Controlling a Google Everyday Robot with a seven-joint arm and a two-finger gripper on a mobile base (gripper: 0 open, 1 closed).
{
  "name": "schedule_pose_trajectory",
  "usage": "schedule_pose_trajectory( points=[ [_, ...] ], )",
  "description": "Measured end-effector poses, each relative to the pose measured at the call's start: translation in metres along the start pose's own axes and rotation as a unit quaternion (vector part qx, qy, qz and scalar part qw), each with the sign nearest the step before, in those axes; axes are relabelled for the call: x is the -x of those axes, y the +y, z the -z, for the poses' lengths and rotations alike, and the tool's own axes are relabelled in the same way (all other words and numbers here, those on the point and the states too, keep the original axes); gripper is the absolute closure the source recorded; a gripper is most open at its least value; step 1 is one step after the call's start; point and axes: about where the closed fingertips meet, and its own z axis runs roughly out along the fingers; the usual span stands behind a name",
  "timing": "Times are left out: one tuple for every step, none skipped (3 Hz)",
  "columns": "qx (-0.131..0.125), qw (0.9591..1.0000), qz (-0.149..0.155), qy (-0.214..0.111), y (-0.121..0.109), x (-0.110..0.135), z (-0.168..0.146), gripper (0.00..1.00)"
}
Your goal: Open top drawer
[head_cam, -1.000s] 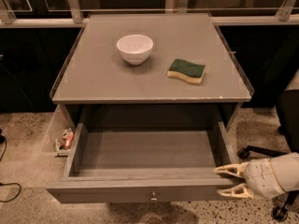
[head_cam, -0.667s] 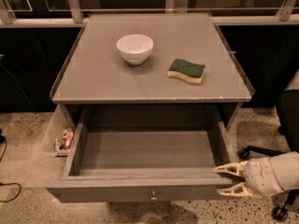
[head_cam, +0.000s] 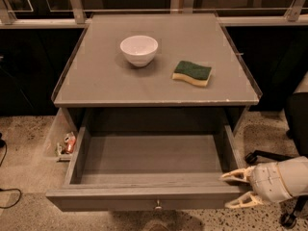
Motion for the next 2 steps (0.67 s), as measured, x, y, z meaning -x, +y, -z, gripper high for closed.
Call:
schedule_pose_trajectory(
  points=[
    [0.000, 1.0000, 0.000, 0.000, 0.0000, 0.0000, 0.0000, 0.01],
    [0.000, 1.0000, 0.000, 0.000, 0.0000, 0.0000, 0.0000, 0.00]
  ],
)
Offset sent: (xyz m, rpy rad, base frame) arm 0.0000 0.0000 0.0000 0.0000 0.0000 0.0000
